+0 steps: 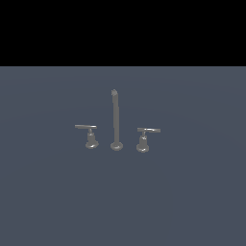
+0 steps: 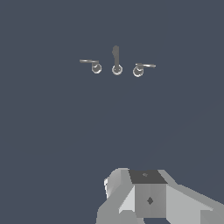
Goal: Turn on the faucet by rotating a designated handle.
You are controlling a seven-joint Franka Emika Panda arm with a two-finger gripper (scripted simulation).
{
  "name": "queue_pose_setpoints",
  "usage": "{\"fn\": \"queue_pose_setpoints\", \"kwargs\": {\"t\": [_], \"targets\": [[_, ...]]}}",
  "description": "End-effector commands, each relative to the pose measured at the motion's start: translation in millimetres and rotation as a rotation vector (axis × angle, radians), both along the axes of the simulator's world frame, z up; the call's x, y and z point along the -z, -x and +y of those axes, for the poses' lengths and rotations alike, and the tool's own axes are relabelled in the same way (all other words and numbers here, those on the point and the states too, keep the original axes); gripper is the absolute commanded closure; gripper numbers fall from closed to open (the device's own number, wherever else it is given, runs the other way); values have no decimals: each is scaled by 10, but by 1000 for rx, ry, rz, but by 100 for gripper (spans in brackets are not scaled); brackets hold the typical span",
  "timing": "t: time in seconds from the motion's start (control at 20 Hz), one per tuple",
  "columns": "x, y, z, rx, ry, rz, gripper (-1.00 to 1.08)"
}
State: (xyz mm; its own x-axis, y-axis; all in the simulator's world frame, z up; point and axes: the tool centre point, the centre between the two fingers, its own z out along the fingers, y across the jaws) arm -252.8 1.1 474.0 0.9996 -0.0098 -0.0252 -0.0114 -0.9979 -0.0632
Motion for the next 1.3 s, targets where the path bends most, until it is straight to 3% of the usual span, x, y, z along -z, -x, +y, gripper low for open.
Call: {"fn": "queue_pose_setpoints", "kwargs": {"t": [0.0,0.6,1.25], "targets": [[0,0,0,0,0,0,108],[170,-40,158,76,3,2,108],[716,-248,636,319,12,8,108]]}}
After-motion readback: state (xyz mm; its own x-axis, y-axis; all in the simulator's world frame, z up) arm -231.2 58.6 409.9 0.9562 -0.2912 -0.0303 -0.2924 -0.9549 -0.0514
